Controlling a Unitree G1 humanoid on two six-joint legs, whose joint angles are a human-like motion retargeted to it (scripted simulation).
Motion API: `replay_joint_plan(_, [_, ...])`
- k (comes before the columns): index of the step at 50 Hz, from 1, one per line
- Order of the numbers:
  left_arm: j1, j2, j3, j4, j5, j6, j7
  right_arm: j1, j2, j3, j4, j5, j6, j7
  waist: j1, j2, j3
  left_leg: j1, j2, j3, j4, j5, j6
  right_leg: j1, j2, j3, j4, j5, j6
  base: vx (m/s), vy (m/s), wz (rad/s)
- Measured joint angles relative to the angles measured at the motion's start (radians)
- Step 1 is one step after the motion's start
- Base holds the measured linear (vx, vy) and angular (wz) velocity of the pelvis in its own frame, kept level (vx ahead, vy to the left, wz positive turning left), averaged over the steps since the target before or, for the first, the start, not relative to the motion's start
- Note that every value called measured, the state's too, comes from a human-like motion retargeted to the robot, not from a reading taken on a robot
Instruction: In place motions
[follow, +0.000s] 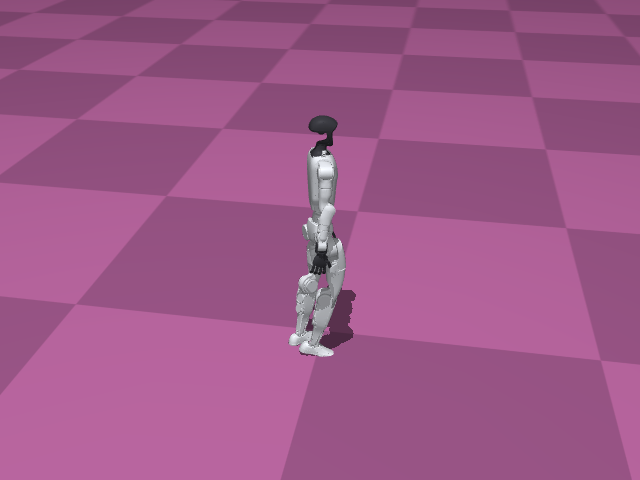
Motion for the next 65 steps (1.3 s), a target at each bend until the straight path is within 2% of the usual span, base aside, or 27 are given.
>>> replay_joint_plan(3, [0.118,0.024,0.068,0.017,-0.021,0.019,0.000,-0.092,0.028,0.101,0.000,0.009,0.004,0.002,0.053,-0.042,-0.005,-0.033,-0.003,0.054,0.128,0.055,-0.006,0.037,0.000,0.091,-0.085,0.041,0.002,-0.14,0.16,-0.46])
replay_joint_plan(5, [0.170,0.031,0.132,0.028,-0.051,0.023,0.006,-0.181,0.051,0.136,-0.019,-0.010,0.002,0.015,0.034,-0.061,0.012,-0.130,0.030,0.032,0.323,0.189,-0.033,0.028,-0.046,0.090,-0.082,0.053,0.023,-0.40,0.20,0.34])
replay_joint_plan(7, [0.219,0.046,0.190,0.032,-0.083,0.018,0.002,-0.254,0.082,0.147,-0.079,-0.021,-0.007,0.021,0.038,-0.082,0.047,-0.252,0.065,0.016,0.552,0.328,-0.003,0.033,-0.064,0.082,-0.080,0.055,0.018,-0.41,0.13,0.14])
replay_joint_plan(8, [0.246,0.055,0.207,0.026,-0.098,0.014,-0.005,-0.289,0.093,0.149,-0.115,-0.015,-0.011,0.032,0.057,-0.093,0.072,-0.314,0.093,0.025,0.668,0.389,0.043,0.040,-0.061,0.103,-0.077,0.054,0.007,-0.34,0.07,-0.42])
replay_joint_plan(10, [0.294,0.070,0.221,0.022,-0.110,0.008,-0.026,-0.356,0.105,0.149,-0.185,0.016,-0.013,0.070,0.107,-0.117,0.117,-0.444,0.082,-0.013,0.889,0.363,0.068,0.054,-0.067,0.135,-0.069,0.058,-0.010,-0.29,0.06,-0.62])
replay_joint_plan(12, [0.305,0.084,0.220,0.059,-0.082,0.020,-0.033,-0.412,0.115,0.111,-0.238,0.036,-0.015,0.092,0.150,-0.124,0.148,-0.570,0.144,0.024,1.092,0.263,0.088,0.056,-0.056,0.132,-0.062,0.058,-0.039,-0.25,0.08,-0.32])
replay_joint_plan(13, [0.305,0.088,0.225,0.085,-0.061,0.031,-0.024,-0.439,0.124,0.090,-0.257,0.048,-0.019,0.088,0.176,-0.128,0.160,-0.640,0.152,0.025,1.171,0.246,0.099,0.052,-0.058,0.140,-0.057,0.059,-0.048,-0.22,0.07,-0.36])
replay_joint_plan(15, [0.320,0.095,0.241,0.109,-0.033,0.051,0.004,-0.484,0.140,0.062,-0.286,0.084,-0.039,0.075,0.220,-0.144,0.167,-0.782,0.149,0.027,1.307,0.213,0.115,0.042,-0.062,0.149,-0.049,0.057,-0.065,-0.18,0.00,-0.42])
replay_joint_plan(18, [0.339,0.088,0.258,0.109,-0.027,0.048,-0.013,-0.539,0.137,0.054,-0.320,0.133,-0.062,0.074,0.287,-0.162,0.158,-0.978,0.160,0.043,1.440,0.168,0.107,0.012,-0.068,0.145,-0.049,0.060,-0.087,-0.15,-0.04,-0.54])
replay_joint_plan(21, [0.336,0.077,0.282,0.109,-0.045,0.048,-0.017,-0.567,0.136,0.044,-0.347,0.120,-0.067,0.081,0.332,-0.183,0.163,-1.072,0.155,0.073,1.478,0.149,0.102,0.004,-0.083,0.126,-0.050,0.066,-0.106,-0.09,-0.04,-0.37])
replay_joint_plan(25, [0.300,0.076,0.271,0.104,-0.073,0.053,-0.032,-0.586,0.134,0.039,-0.343,0.090,-0.074,0.073,0.348,-0.186,0.184,-1.028,0.165,0.084,1.425,0.146,0.099,0.017,-0.083,0.116,-0.039,0.059,-0.114,-0.04,-0.05,0.01])
replay_joint_plan(30, [0.273,0.068,0.235,0.071,-0.058,0.038,-0.052,-0.549,0.143,0.055,-0.297,0.083,-0.082,0.059,0.303,-0.155,0.144,-0.788,0.129,0.046,1.199,0.177,0.057,0.044,-0.083,0.060,-0.069,0.068,-0.071,0.08,0.01,0.22])
replay_joint_plan(35, [0.262,0.063,0.218,0.066,-0.066,0.023,-0.048,-0.463,0.152,0.110,-0.253,0.041,-0.088,0.057,0.230,-0.133,0.075,-0.432,0.044,0.023,0.771,0.226,-0.009,0.045,-0.092,0.036,-0.077,0.065,-0.029,0.14,-0.07,0.00])
replay_joint_plan(38, [0.241,0.067,0.188,0.072,-0.079,0.017,-0.024,-0.380,0.142,0.129,-0.227,0.004,-0.093,0.039,0.175,-0.097,0.026,-0.231,-0.012,-0.017,0.450,0.248,-0.062,0.031,-0.063,0.019,-0.064,0.045,-0.021,0.20,-0.13,0.22])
replay_joint_plan(40, [0.213,0.069,0.159,0.074,-0.086,0.013,0.006,-0.319,0.132,0.123,-0.208,-0.010,-0.095,0.027,0.132,-0.065,0.005,-0.107,-0.009,0.023,0.247,0.087,-0.053,0.023,-0.035,-0.008,-0.045,0.024,-0.019,0.22,-0.17,0.52])
replay_joint_plan(42, [0.158,0.063,0.128,0.074,-0.094,0.017,0.046,-0.255,0.107,0.103,-0.186,-0.020,-0.093,0.024,0.102,-0.026,0.004,-0.022,-0.008,0.042,0.090,-0.006,-0.014,0.013,-0.006,-0.033,0.002,-0.005,-0.026,0.22,-0.18,0.60])
replay_joint_plan(43, [0.128,0.060,0.110,0.069,-0.099,0.017,0.055,-0.224,0.093,0.089,-0.175,-0.026,-0.088,0.023,0.071,-0.007,-0.001,-0.013,-0.014,0.014,0.037,-0.012,0.011,-0.004,0.002,-0.056,0.038,-0.013,-0.032,0.12,-0.14,0.93])
replay_joint_plan(45, [0.053,0.054,0.061,0.046,-0.120,0.025,0.044,-0.160,0.069,0.050,-0.163,-0.040,-0.076,0.013,0.022,0.027,-0.007,-0.035,-0.003,-0.033,0.001,0.000,0.023,-0.085,-0.003,-0.074,0.175,0.031,-0.040,0.00,-0.11,0.76])
replay_joint_plan(48, [-0.078,0.038,0.000,-0.029,-0.125,0.022,0.031,-0.081,0.039,-0.026,-0.142,-0.031,-0.080,0.005,0.022,0.058,0.043,-0.066,0.036,-0.044,0.003,0.013,0.031,-0.267,-0.073,-0.053,0.509,0.235,-0.031,-0.10,-0.07,0.14])
replay_joint_plan(50, [-0.145,0.023,-0.032,-0.101,-0.146,0.006,0.037,-0.022,0.017,-0.075,-0.111,-0.041,-0.083,-0.006,-0.018,0.081,0.045,-0.091,0.041,-0.081,0.001,0.015,0.046,-0.425,-0.080,0.009,0.705,0.330,-0.042,0.05,-0.05,0.59])
replay_joint_plan(52, [-0.212,0.014,-0.026,-0.163,-0.173,-0.002,0.030,0.042,-0.010,-0.094,-0.076,-0.060,-0.074,-0.021,-0.068,0.108,0.020,-0.132,0.041,-0.101,0.003,0.019,0.059,-0.605,-0.115,0.036,0.932,0.253,-0.074,0.15,-0.01,0.41])
replay_joint_plan(53, [-0.251,0.010,-0.003,-0.188,-0.180,-0.005,0.034,0.066,-0.024,-0.095,-0.056,-0.062,-0.067,-0.026,-0.099,0.120,0.016,-0.147,0.034,-0.111,0.001,0.021,0.071,-0.690,-0.165,0.028,1.047,0.221,-0.096,0.07,0.03,0.41])
replay_joint_plan(55, [-0.319,-0.010,0.034,-0.234,-0.193,-0.016,0.055,0.115,-0.048,-0.110,-0.010,-0.062,-0.052,-0.029,-0.150,0.145,0.026,-0.162,0.042,-0.138,0.005,0.024,0.086,-0.833,-0.219,0.017,1.224,0.170,-0.132,0.04,0.02,0.52])
replay_joint_plan(57, [-0.372,-0.022,0.030,-0.276,-0.236,-0.037,0.062,0.176,-0.061,-0.138,0.000,-0.065,-0.023,-0.034,-0.184,0.161,0.032,-0.165,0.049,-0.163,-0.004,0.032,0.096,-0.966,-0.223,0.033,1.340,0.143,-0.122,0.05,-0.04,0.58])
replay_joint_plan(60, [-0.430,-0.022,0.014,-0.323,-0.280,-0.063,0.078,0.259,-0.079,-0.166,0.000,-0.062,0.011,-0.051,-0.245,0.199,0.042,-0.175,0.079,-0.204,-0.022,0.054,0.095,-1.123,-0.195,0.028,1.415,0.132,-0.071,0.04,-0.05,0.48])
replay_joint_plan(65, [-0.477,-0.015,0.006,-0.362,-0.248,-0.085,0.087,0.312,-0.098,-0.207,0.000,-0.023,0.025,-0.064,-0.274,0.214,0.059,-0.170,0.100,-0.207,-0.032,0.068,0.077,-1.135,-0.190,0.001,1.353,0.113,-0.054,0.01,-0.01,-0.01])
